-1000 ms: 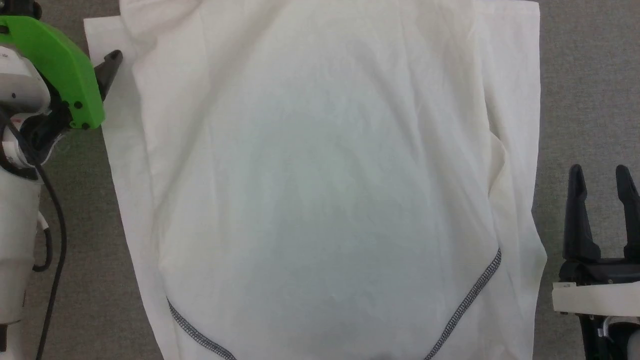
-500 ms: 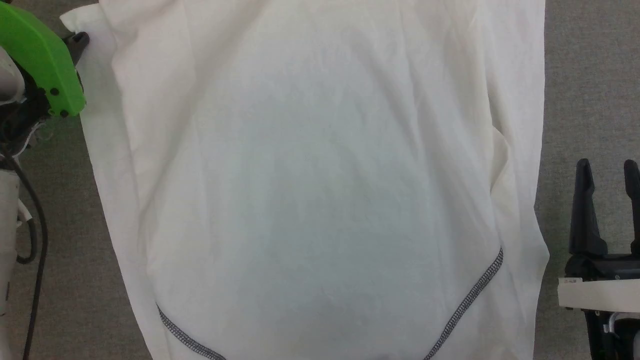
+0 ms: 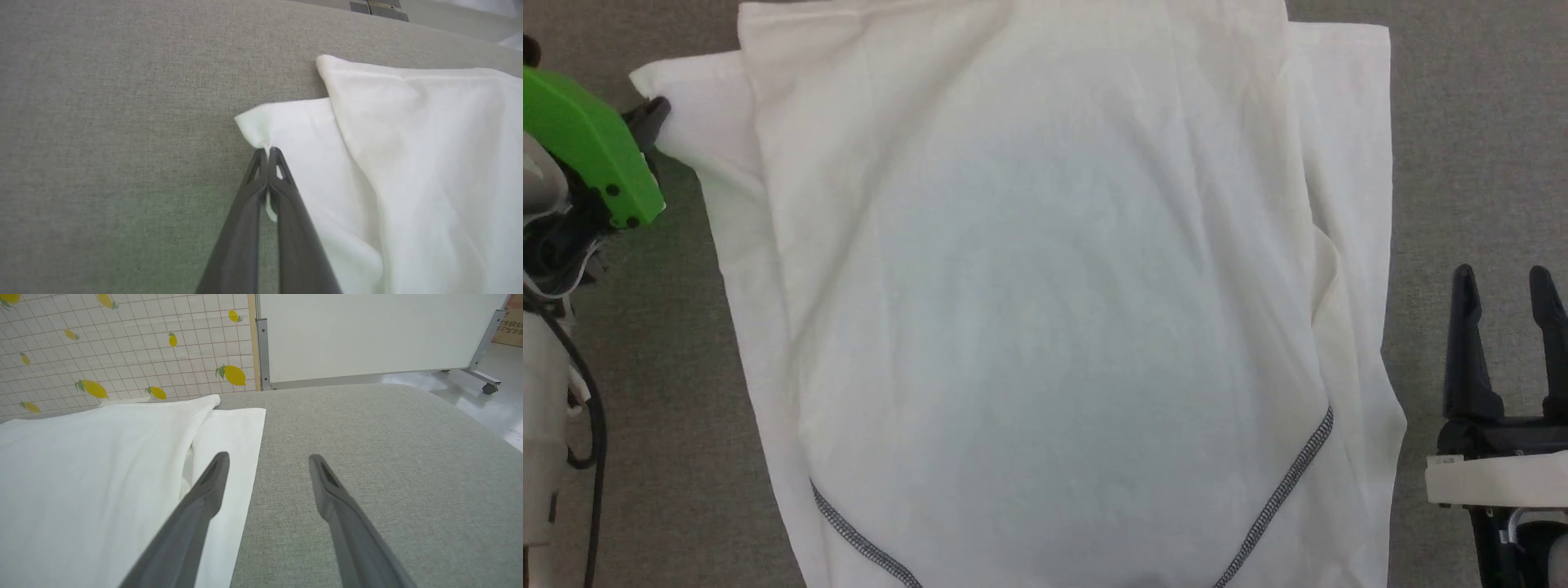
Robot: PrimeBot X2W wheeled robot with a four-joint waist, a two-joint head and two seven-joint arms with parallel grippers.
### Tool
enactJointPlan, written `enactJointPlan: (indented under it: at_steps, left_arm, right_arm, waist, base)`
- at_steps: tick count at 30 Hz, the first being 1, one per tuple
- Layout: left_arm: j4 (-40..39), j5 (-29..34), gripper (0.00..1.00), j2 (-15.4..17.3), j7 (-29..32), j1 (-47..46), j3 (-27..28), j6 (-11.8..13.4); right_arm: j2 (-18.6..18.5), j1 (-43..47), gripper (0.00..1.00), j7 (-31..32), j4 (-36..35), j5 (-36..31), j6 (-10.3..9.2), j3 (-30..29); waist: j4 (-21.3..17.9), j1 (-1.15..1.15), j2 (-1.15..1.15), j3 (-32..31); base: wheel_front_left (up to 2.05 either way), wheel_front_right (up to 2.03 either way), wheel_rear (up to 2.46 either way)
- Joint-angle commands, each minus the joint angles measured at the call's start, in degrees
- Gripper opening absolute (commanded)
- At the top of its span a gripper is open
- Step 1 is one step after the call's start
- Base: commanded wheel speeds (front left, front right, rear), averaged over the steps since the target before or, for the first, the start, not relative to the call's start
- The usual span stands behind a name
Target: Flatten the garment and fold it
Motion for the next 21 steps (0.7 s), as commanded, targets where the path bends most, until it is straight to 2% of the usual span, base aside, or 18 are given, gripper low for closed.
enactJointPlan:
  at_steps: [1,9,16,21]
  left_arm:
    - [0.4,-0.7,0.00,0.0,-0.7,1.1,0.6,-0.4]
    - [0.0,-3.9,0.00,1.3,-4.0,6.4,4.3,-1.5]
    - [-4.5,-8.1,0.00,1.9,-8.5,16.5,9.9,-2.2]
    - [-7.8,-9.4,0.00,2.3,-10.3,24.6,13.4,-0.9]
  right_arm:
    - [0.0,0.0,1.00,0.2,0.2,-0.4,-0.09,0.2]
    - [0.1,2.2,1.00,1.0,1.2,-0.3,-0.09,1.2]
    - [0.1,5.2,1.00,1.3,2.2,0.2,-0.09,1.1]
    - [0.1,8.0,1.00,2.0,2.1,0.4,-0.09,0.2]
  waist:
    - [1.5,0.00,0.00,-3.9]
    - [3.8,0.00,0.00,-11.8]
    - [5.1,0.00,0.00,-18.5]
    - [6.2,0.00,0.00,-22.8]
  base:
    - [0.00,0.00,0.00]
    - [0.00,0.00,0.00]
    - [0.00,0.00,0.00]
    - [0.00,0.00,0.00]
